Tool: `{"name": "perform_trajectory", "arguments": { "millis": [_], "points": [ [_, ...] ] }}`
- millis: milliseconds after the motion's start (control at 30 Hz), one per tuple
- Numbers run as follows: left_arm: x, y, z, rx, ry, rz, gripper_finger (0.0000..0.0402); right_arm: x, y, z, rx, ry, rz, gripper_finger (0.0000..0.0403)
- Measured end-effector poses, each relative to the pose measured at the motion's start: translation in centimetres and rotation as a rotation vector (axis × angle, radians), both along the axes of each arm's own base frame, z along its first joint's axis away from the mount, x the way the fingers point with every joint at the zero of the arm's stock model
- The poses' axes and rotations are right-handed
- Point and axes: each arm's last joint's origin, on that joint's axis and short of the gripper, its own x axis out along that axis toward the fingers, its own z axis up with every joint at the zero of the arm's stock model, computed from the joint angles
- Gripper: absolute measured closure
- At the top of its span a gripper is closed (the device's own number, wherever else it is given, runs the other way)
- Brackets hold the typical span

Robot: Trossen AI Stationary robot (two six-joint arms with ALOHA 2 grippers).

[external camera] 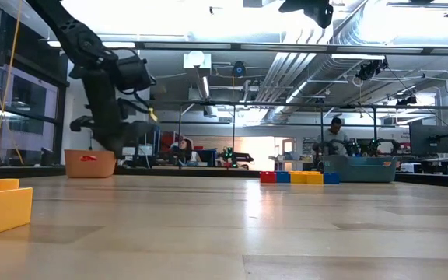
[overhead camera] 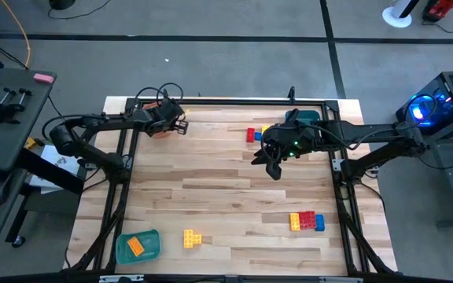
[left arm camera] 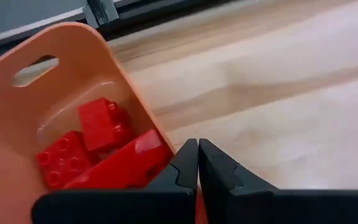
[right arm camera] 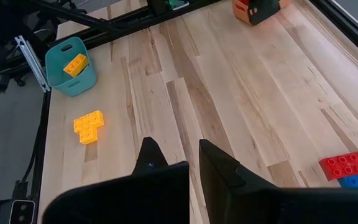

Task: Sort blocks
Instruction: Move the orange bin from the center to the top left side of the table, then put the yellow game piece into the green bin

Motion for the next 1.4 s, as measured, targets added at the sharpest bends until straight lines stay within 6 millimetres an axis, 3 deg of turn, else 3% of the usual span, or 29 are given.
{"name": "perform_trajectory", "arguments": {
  "millis": [333, 433, 567, 700, 933, 1033, 1167, 1400],
  "points": [
    [-1.2, -1.8, 0.1, -0.118, 0.173, -0.100, 0.0401, 0.0, 0.0, 0.0, -0.010, 0.001, 0.008, 0.0403],
    [-1.2, -2.0, 1.4, -0.091, 0.101, -0.109, 0.0401, 0.0, 0.0, 0.0, -0.012, 0.001, 0.009, 0.0403],
    [-0.4, -2.9, 4.7, -0.062, -0.056, -0.222, 0.0401, 0.0, 0.0, 0.0, -0.013, 0.001, 0.010, 0.0403],
    [0.5, -6.9, 6.6, -0.184, -0.220, -0.510, 0.0401, 0.0, 0.0, 0.0, -0.009, 0.000, 0.007, 0.0403],
    [0.9, -17.9, 6.5, -0.290, -0.046, -1.097, 0.0401, 0.0, 0.1, 0.0, 0.054, -0.001, -0.031, 0.0403],
    [2.3, -21.3, 6.7, -0.202, -0.142, -1.322, 0.0401, 0.0, 0.4, 0.0, 0.097, -0.001, -0.054, 0.0403],
    [5.2, -23.7, 7.6, -0.085, -0.285, -1.465, 0.0401, -0.1, 1.1, 0.0, 0.149, 0.000, -0.071, 0.0403],
    [8.4, -25.8, 9.9, -0.241, -0.118, -1.492, 0.0372, -0.4, 3.4, 0.0, 0.138, 0.011, 0.029, 0.0403]
  ]
}}
